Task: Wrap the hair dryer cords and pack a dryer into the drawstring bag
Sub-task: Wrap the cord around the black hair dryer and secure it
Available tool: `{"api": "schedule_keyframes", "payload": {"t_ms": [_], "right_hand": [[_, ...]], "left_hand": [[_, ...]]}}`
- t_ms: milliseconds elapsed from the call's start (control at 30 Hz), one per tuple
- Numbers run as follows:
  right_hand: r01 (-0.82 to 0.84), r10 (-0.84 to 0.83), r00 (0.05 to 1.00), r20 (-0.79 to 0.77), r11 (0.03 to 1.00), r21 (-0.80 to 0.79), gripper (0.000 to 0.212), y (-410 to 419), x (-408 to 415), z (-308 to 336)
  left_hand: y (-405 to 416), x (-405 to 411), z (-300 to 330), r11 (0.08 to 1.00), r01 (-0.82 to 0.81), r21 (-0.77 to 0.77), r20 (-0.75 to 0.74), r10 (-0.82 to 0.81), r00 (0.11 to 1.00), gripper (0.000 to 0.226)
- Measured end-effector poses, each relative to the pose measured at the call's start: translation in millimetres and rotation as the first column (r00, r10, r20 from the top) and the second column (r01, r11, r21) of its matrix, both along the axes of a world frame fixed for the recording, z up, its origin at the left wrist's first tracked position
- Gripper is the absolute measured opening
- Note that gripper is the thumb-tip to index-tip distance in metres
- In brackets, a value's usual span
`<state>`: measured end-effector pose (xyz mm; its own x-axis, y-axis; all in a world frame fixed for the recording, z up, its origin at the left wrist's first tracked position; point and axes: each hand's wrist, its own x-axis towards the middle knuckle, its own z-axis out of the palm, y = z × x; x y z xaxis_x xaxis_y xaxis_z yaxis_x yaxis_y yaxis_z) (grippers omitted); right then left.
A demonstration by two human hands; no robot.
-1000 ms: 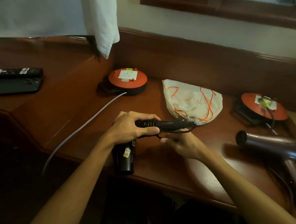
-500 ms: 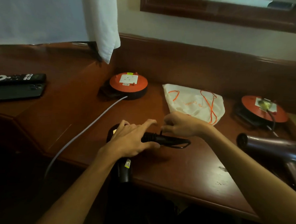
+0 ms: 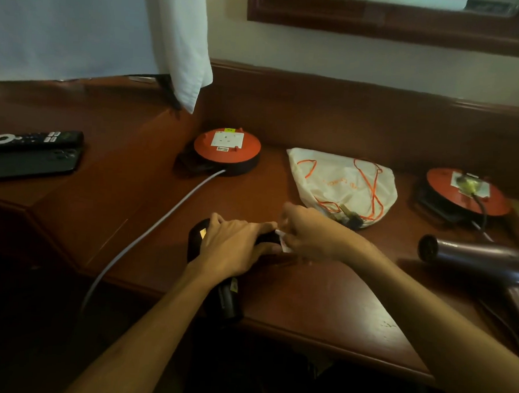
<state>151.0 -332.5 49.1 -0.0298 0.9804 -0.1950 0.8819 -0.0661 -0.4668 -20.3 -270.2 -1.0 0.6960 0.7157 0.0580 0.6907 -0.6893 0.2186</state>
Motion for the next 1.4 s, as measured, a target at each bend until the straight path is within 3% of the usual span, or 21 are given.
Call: {"api": "schedule_keyframes", "payload": {"t_ms": [67, 167, 367, 500, 600, 700, 767, 867, 967, 1067, 1133, 1200, 1233, 1333, 1400], "right_hand": [[0.031, -0.037, 0.996, 0.079, 0.997, 0.067, 0.015, -4.2, -1.4, 3.0], [0.068, -0.079, 0.992, 0.099, 0.992, 0.11, 0.01, -8.7, 0.8, 0.8], [0.202, -0.134, 0.967, -0.219, 0.923, 0.327, 0.005, -27.1, -17.6, -38.0], [0.294, -0.166, 0.921, -0.352, 0.889, 0.35, 0.015, -33.9, -26.0, -54.9], [0.314, -0.19, 0.911, -0.366, 0.894, 0.319, 0.018, -35.4, -21.9, -54.6], [0.328, -0.196, 0.899, -0.392, 0.894, 0.306, 0.011, -37.8, -16.5, -54.4], [0.325, -0.201, 0.913, -0.356, 0.886, 0.332, 0.017, -40.1, -13.8, -56.6], [0.353, -0.24, 0.919, -0.314, 0.857, 0.377, 0.021, -40.6, -8.6, -59.1], [0.259, -0.164, 0.955, -0.246, 0.865, 0.43, 0.014, -44.1, 1.8, -57.4], [0.379, -0.194, 0.879, -0.435, 0.838, 0.392, 0.015, -62.8, 26.2, -50.7], [0.445, -0.319, 0.861, -0.396, 0.849, 0.284, 0.03, -75.0, 41.2, -51.3], [0.383, -0.344, 0.872, -0.349, 0.923, 0.046, 0.043, -80.5, 45.5, -56.0], [0.34, -0.33, 0.845, -0.42, 0.939, -0.054, 0.043, -81.1, 44.3, -59.8], [0.261, -0.29, 0.685, -0.668, 0.954, -0.146, 0.035, -82.9, 36.1, -61.8], [0.178, -0.245, 0.63, -0.737, 0.969, -0.171, 0.034, -80.9, 27.9, -60.5]], "left_hand": [[4.7, -0.5, -2.7, 1.0, -0.015, -0.014, 0.033, 0.015, 0.999, 0.042], [7.4, -3.0, -2.0, 0.998, -0.02, -0.052, 0.116, 0.025, 0.993, 0.034], [11.1, -7.9, 2.9, 0.976, -0.171, -0.135, 0.247, 0.2, 0.948, 0.036], [11.0, -11.0, 5.3, 0.97, -0.169, -0.174, 0.264, 0.212, 0.941, 0.041], [6.8, -10.3, 7.5, 0.971, -0.174, -0.163, 0.276, 0.214, 0.937, 0.042], [-0.9, -7.4, 7.6, 0.97, -0.197, -0.141, 0.312, 0.232, 0.921, 0.062], [-4.5, -7.2, 7.9, 0.967, -0.218, -0.134, 0.339, 0.251, 0.907, 0.072], [-8.7, -6.9, 9.2, 0.962, -0.22, -0.16, 0.389, 0.266, 0.882, 0.068], [-11.9, -6.8, 10.2, 0.959, -0.216, -0.184, 0.429, 0.276, 0.86, 0.069], [-10.7, -8.0, 9.6, 0.956, -0.227, -0.186, 0.452, 0.288, 0.844, 0.067], [-10.6, -9.1, 8.4, 0.961, -0.217, -0.17, 0.457, 0.272, 0.847, 0.067], [-12.3, -10.0, 7.1, 0.967, -0.2, -0.156, 0.463, 0.25, 0.85, 0.065], [-13.1, -9.8, 6.5, 0.969, -0.19, -0.155, 0.469, 0.242, 0.849, 0.063], [-16.5, -7.0, 8.2, 0.971, -0.187, -0.146, 0.44, 0.233, 0.867, 0.068], [-17.5, -5.0, 8.3, 0.972, -0.182, -0.148, 0.405, 0.228, 0.886, 0.071]]}}
